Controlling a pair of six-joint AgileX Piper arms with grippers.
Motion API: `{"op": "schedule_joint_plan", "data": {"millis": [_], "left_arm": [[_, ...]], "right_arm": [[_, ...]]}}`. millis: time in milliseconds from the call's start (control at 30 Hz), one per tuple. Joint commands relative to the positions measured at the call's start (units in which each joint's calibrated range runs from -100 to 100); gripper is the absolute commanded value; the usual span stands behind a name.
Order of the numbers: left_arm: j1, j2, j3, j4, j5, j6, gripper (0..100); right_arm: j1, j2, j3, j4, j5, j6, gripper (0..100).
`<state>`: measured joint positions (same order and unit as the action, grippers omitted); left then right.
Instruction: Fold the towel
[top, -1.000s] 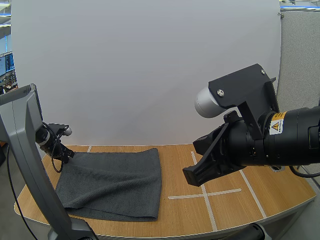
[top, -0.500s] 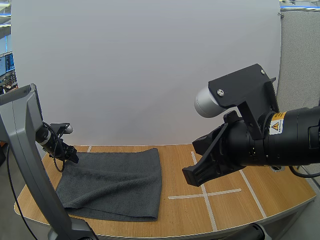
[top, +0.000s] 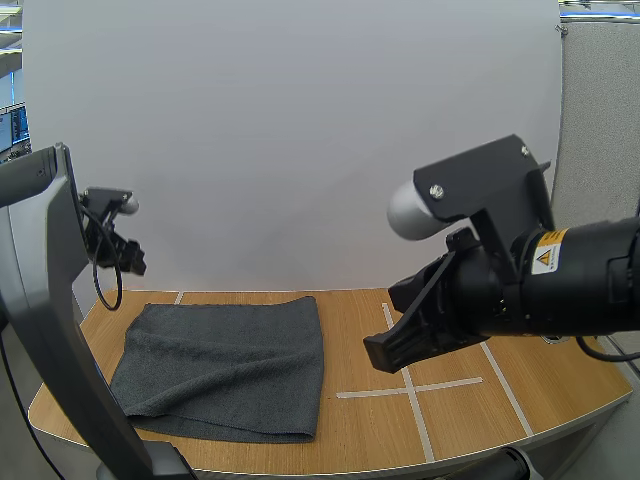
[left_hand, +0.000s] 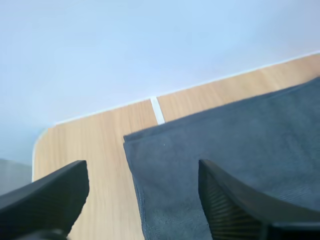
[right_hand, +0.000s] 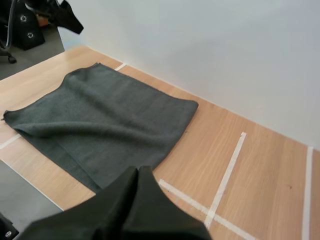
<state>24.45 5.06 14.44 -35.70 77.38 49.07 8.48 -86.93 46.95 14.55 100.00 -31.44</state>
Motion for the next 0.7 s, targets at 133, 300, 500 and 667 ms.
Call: {"op": "schedule_joint_plan", "data": {"millis": [133,300,500,667], "left_arm": [[0.06,-8.04,-0.29,-2.9,12.31,-0.43,100],[0.06,-8.18,-0.29,-2.55,17.98,-0.85,100],[0.06,-8.18,-0.16,-1.8,19.52,-1.31,100],[0.06,-8.18,-0.16,-1.8,19.93,-1.4,100]], "right_arm": [[-0.68,12.95,6.57,9.85,0.0,-5.84,0],[-0.68,25.27,6.57,10.34,-1.74,-8.05,0],[-0.68,42.3,6.57,10.21,-19.66,-9.69,13],[-0.68,54.8,6.43,10.62,-31.39,-12.14,75]]}}
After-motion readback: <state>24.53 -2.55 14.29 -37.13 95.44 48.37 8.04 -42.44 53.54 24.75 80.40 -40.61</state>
